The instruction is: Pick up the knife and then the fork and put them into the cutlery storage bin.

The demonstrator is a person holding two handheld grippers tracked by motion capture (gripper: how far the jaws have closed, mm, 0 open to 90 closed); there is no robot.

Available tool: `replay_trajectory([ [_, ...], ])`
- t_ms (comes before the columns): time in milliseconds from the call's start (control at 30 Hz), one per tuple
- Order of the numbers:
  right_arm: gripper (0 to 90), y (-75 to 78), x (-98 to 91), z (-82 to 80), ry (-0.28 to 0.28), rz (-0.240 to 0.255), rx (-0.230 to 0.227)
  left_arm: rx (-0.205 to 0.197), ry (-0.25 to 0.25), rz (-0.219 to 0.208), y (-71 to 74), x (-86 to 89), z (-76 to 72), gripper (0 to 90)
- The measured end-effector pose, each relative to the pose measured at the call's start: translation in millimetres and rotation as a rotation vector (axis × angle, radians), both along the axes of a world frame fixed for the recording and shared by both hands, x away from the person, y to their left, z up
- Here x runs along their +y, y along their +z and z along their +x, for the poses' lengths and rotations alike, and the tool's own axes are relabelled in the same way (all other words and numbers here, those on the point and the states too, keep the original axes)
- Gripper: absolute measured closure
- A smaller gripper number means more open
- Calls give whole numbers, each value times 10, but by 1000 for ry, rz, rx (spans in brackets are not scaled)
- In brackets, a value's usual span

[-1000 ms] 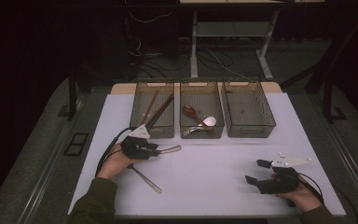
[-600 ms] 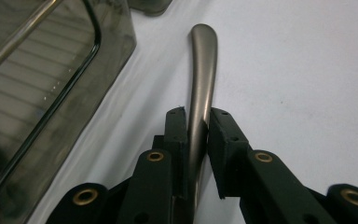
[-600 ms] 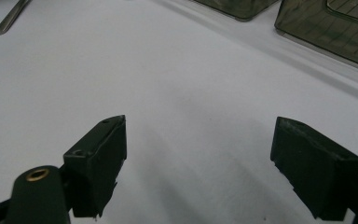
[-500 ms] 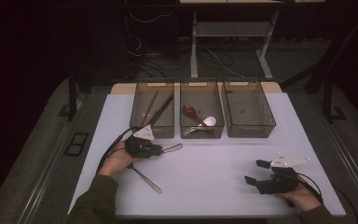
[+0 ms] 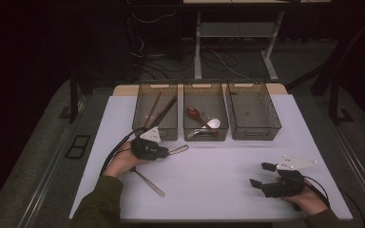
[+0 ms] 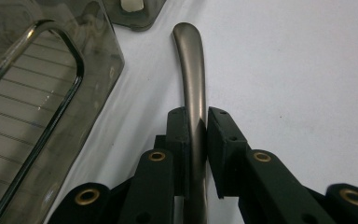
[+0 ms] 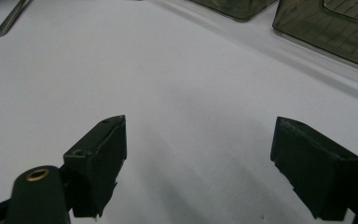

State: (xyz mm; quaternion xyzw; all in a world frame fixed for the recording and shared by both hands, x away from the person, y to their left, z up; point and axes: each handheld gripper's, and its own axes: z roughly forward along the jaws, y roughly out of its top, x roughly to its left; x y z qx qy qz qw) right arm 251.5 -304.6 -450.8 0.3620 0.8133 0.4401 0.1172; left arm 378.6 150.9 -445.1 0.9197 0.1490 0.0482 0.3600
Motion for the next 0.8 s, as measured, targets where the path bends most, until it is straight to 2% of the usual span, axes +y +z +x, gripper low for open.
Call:
replay_trajectory([
  [200, 180, -1, 15, -11, 3, -3, 3, 24, 2, -12, -3, 12, 23, 790],
  [500, 180, -7, 7, -5, 2, -3, 7, 13, -18, 18, 24, -21, 35, 792],
  [800, 180, -9, 3, -4, 0, 1, 8, 3, -12, 39, 45, -70, 72, 791],
])
